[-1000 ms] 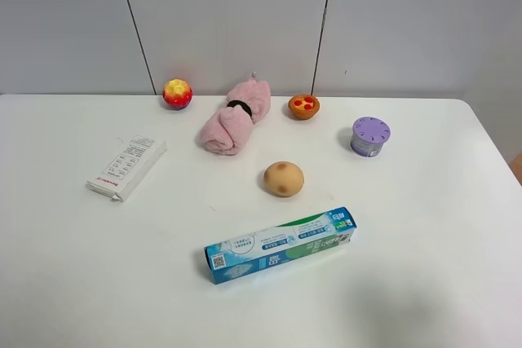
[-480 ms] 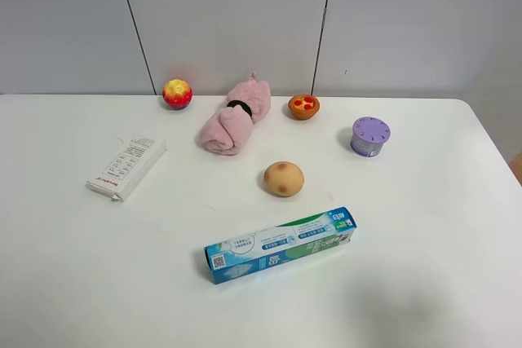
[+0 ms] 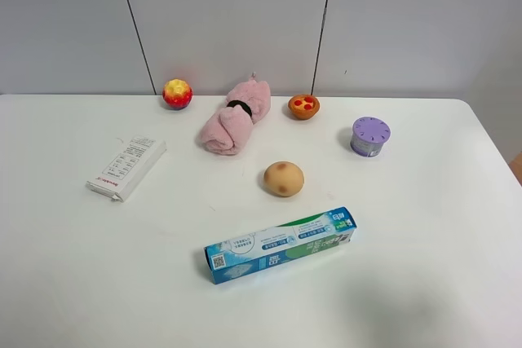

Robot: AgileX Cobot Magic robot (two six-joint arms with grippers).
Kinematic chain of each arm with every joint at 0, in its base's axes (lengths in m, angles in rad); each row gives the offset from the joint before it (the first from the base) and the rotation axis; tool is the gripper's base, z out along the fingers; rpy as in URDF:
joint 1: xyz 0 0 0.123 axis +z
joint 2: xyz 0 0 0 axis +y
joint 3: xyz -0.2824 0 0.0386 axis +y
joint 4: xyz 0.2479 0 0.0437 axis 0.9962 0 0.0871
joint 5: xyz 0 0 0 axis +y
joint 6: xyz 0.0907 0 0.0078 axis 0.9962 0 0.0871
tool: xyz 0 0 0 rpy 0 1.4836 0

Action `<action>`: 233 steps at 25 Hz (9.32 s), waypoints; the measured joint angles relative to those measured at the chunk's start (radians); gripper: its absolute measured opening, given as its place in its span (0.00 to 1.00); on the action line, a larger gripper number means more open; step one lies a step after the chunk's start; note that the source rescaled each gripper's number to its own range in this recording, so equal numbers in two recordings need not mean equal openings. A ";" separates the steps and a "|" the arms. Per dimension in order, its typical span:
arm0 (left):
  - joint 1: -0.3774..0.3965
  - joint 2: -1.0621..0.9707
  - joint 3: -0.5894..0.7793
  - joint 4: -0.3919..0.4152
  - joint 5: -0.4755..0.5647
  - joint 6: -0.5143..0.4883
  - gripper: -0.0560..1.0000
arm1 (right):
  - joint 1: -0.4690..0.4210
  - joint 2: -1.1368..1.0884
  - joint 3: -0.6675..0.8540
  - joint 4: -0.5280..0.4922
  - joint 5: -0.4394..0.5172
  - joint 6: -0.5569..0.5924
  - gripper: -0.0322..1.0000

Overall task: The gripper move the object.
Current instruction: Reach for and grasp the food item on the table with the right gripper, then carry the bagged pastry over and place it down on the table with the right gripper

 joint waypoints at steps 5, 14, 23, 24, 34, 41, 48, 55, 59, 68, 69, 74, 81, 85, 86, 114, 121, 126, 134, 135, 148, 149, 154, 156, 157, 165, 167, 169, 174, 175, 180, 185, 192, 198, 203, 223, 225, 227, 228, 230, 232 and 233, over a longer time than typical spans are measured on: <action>0.000 0.000 0.000 0.000 0.000 0.000 1.00 | 0.001 0.000 0.000 0.000 0.000 0.000 0.99; 0.000 0.000 0.000 0.000 0.000 0.000 1.00 | 0.014 0.232 -0.037 0.008 -0.009 0.000 1.00; 0.000 0.000 0.000 0.000 0.000 0.000 1.00 | 0.033 0.541 -0.320 0.008 -0.133 0.018 1.00; 0.000 0.000 0.000 0.000 0.000 0.000 1.00 | 0.033 0.573 -0.354 0.008 -0.135 0.018 1.00; 0.000 0.000 0.000 0.000 0.000 0.000 1.00 | 0.033 0.930 -0.632 0.001 -0.157 0.008 0.93; 0.000 0.000 0.000 0.000 0.000 0.000 1.00 | 0.033 1.125 -0.749 0.078 -0.155 -0.046 0.93; 0.000 0.000 0.000 0.000 0.000 0.000 1.00 | 0.033 1.288 -0.819 0.144 -0.144 -0.079 0.93; 0.000 0.000 0.000 0.000 0.000 0.000 1.00 | 0.037 1.436 -0.957 0.232 -0.142 -0.114 0.88; 0.000 0.000 0.000 0.000 0.000 0.000 1.00 | 0.071 1.530 -1.055 0.236 -0.119 -0.115 0.87; 0.000 0.000 0.000 0.000 0.000 0.000 1.00 | 0.160 1.785 -1.284 0.240 -0.035 -0.144 0.87; 0.000 0.000 0.000 0.000 0.000 0.000 1.00 | 0.165 1.811 -1.300 0.245 -0.031 -0.148 0.87; 0.000 0.000 0.000 0.000 0.000 0.000 1.00 | 0.169 1.926 -1.378 0.267 -0.026 -0.162 0.86; 0.000 0.000 0.000 0.000 0.000 0.000 1.00 | 0.169 2.080 -1.451 0.270 -0.019 -0.174 0.85; 0.000 0.000 0.000 0.000 0.000 0.000 1.00 | 0.169 2.144 -1.484 0.271 -0.035 -0.175 0.85; 0.000 0.000 0.000 0.000 0.000 0.000 1.00 | 0.169 2.157 -1.491 0.271 -0.038 -0.176 0.85; 0.000 0.000 0.000 0.000 0.000 0.000 1.00 | 0.216 2.429 -1.622 0.290 -0.270 -0.226 0.85; 0.000 0.000 0.000 0.000 0.000 0.000 1.00 | 0.216 2.503 -1.715 0.291 -0.261 -0.226 0.85; 0.000 0.000 0.000 0.000 0.000 0.000 1.00 | 0.216 2.541 -1.727 0.292 -0.262 -0.226 0.85; 0.000 0.000 0.000 0.000 0.000 0.000 1.00 | 0.216 2.554 -1.727 0.292 -0.277 -0.232 0.85; 0.000 0.000 0.000 0.000 0.000 0.000 1.00 | 0.216 2.554 -1.727 0.291 -0.285 -0.235 0.85; 0.000 0.000 0.000 0.000 0.000 0.000 1.00 | 0.219 2.588 -1.729 0.314 -0.325 -0.251 0.85; 0.000 0.000 0.000 0.000 0.000 0.000 1.00 | 0.221 2.596 -1.729 0.315 -0.324 -0.252 0.85; 0.000 0.000 0.000 0.000 0.000 0.000 1.00 | 0.253 2.611 -1.729 0.292 -0.351 -0.271 0.85; 0.000 0.000 0.000 0.000 0.000 0.000 1.00 | 0.266 2.613 -1.729 0.284 -0.362 -0.271 0.85; 0.000 0.000 0.000 0.000 0.000 0.000 1.00 | 0.273 2.614 -1.729 0.284 -0.368 -0.270 0.84; 0.000 0.000 0.000 0.000 0.000 0.000 1.00 | 0.275 2.619 -1.729 0.262 -0.374 -0.270 0.77; 0.000 0.000 0.000 0.000 0.000 0.000 1.00 | 0.275 2.619 -1.730 0.255 -0.374 -0.270 0.68; 0.000 0.000 0.000 0.000 0.000 0.000 1.00 | 0.275 2.620 -1.732 0.244 -0.373 -0.268 0.57; 0.000 0.000 0.000 0.000 0.000 0.000 1.00 | 0.275 2.622 -1.732 0.233 -0.373 -0.266 0.47; 0.000 0.000 0.000 0.000 0.000 0.000 1.00 | 0.275 2.622 -1.732 0.233 -0.372 -0.266 0.42; 0.000 0.000 0.000 0.000 0.000 0.000 1.00 | 0.275 2.622 -1.732 0.233 -0.368 -0.265 0.17; 0.000 0.000 0.000 0.000 0.000 0.000 1.00 | 0.275 2.622 -1.732 0.233 -0.365 -0.265 0.04; 0.000 0.000 0.000 0.000 0.000 0.000 1.00 | 0.275 2.588 -1.732 0.233 -0.340 -0.262 0.04; 0.000 0.000 0.000 0.000 0.000 0.000 1.00 | 0.275 2.556 -1.732 0.233 -0.311 -0.262 0.03; 0.000 0.000 0.000 0.000 0.000 0.000 1.00 | 0.275 2.520 -1.732 0.233 -0.213 -0.258 0.03; 0.000 0.000 0.000 0.000 0.000 0.000 1.00 | 0.260 2.188 -1.732 0.189 0.152 -0.197 0.03; 0.000 0.000 0.000 0.000 0.000 0.000 1.00 | 0.255 2.165 -1.732 0.179 0.153 -0.193 0.03; 0.000 0.000 0.000 0.000 0.000 0.000 1.00 | 0.253 2.140 -1.732 0.171 0.153 -0.190 0.03; 0.000 0.000 0.000 0.000 0.000 0.000 1.00 | 0.253 2.130 -1.732 0.166 0.154 -0.190 0.03; 0.000 0.000 0.000 0.000 0.000 0.000 1.00 | 0.253 2.109 -1.732 0.165 0.154 -0.190 0.03; 0.000 0.000 0.000 0.000 0.000 0.000 1.00 | 0.253 2.087 -1.722 0.165 0.153 -0.190 0.03; 0.000 0.000 0.000 0.000 0.000 0.000 1.00 | 0.253 2.072 -1.701 0.166 0.152 -0.190 0.03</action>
